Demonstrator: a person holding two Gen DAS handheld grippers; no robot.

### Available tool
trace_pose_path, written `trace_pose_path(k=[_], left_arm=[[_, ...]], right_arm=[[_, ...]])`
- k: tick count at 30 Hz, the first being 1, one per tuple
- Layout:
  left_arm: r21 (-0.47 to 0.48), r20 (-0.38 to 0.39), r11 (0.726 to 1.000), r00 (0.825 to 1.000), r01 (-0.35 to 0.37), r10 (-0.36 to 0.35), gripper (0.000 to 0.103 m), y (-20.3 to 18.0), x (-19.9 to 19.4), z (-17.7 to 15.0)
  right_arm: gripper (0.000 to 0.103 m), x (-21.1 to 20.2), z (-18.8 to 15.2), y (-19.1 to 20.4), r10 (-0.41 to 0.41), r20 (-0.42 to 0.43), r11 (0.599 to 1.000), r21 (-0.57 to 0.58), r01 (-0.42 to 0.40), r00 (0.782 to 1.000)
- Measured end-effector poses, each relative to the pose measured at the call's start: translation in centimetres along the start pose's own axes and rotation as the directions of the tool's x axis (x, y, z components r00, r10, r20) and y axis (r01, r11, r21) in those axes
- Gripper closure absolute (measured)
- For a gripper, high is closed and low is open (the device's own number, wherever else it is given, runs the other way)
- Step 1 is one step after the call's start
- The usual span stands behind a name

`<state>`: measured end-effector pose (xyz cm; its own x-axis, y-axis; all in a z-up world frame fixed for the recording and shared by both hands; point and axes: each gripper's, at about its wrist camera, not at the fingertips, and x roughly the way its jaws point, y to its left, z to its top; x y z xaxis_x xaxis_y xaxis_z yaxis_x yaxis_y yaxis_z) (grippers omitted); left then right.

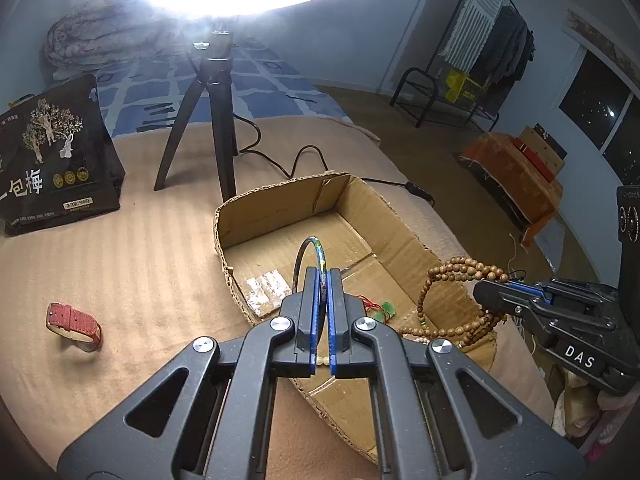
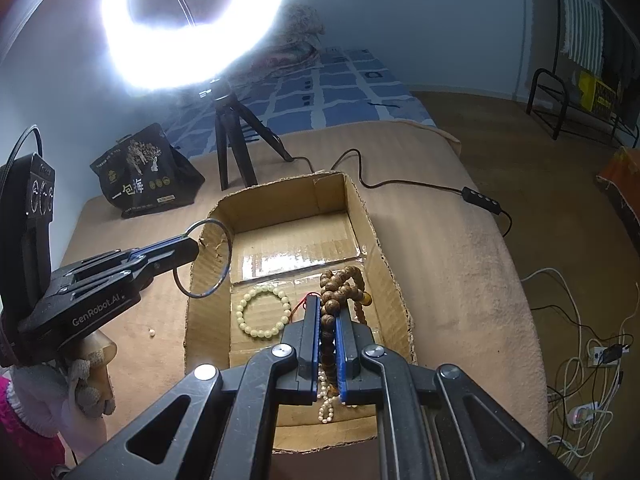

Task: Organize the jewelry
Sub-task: 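Open the left tool releasing the bangle while the right tool drops the mala in the box, then withdraw both open tools from the box toward the red-strap watch and pearl earring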

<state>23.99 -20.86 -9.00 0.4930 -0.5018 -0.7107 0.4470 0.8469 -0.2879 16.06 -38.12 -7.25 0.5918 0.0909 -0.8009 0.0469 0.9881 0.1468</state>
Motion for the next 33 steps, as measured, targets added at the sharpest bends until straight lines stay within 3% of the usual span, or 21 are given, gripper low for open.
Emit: trace_pose_path(k=[4, 7, 8, 9, 11, 13, 17, 33], left_arm=[[-0.007, -0.006, 1.000, 1.000, -0.013, 0.013, 0.102, 0.2, 0.2, 0.1], [-0.010, -0.011, 1.000, 1.000, -0.026, 0.026, 0.102, 0.3, 0.3, 0.2], [-0.010, -0.013, 0.999, 0.999, -0.030, 0.030, 0.099, 0.4, 0.4, 0.2], [-0.009, -0.013, 0.999, 0.999, -0.033, 0.033, 0.094, 0.4, 0.3, 0.2], [-0.009, -0.009, 0.999, 0.999, -0.040, 0.040, 0.058, 0.4, 0.3, 0.2], [-0.009, 0.011, 0.999, 0.999, -0.043, 0.043, 0.052, 0.4, 0.0, 0.1], [-0.008, 0.004, 0.999, 0.999, -0.051, 0.051, 0.052, 0.4, 0.0, 0.1], [-0.013, 0.011, 0.998, 0.998, -0.064, 0.064, 0.052, 0.7, -1.3, -0.4]], right_arm=[[0.095, 0.2, -0.1, 0.1, -0.004, -0.007, 1.000, -0.001, 0.004, 1.000], [0.074, 0.2, -0.1, 0.2, -0.006, -0.004, 1.000, -0.002, 0.006, 1.000], [0.072, 0.2, -0.1, 0.2, -0.004, -0.008, 1.000, -0.005, 0.004, 1.000], [0.071, 0.3, -0.1, 0.3, -0.003, -0.012, 1.000, -0.009, 0.003, 1.000], [0.053, 0.4, -0.1, 0.4, -0.006, -0.017, 1.000, -0.012, 0.005, 1.000], [0.037, 0.4, -0.2, 0.4, -0.002, -0.008, 1.000, -0.008, 0.002, 1.000], [0.022, 0.2, -0.1, 0.1, -0.007, 0.007, 1.000, 0.008, 0.007, 1.000], [0.016, -0.6, -0.3, 0.4, -0.039, 0.024, 0.999, 0.004, 0.039, 0.999]])
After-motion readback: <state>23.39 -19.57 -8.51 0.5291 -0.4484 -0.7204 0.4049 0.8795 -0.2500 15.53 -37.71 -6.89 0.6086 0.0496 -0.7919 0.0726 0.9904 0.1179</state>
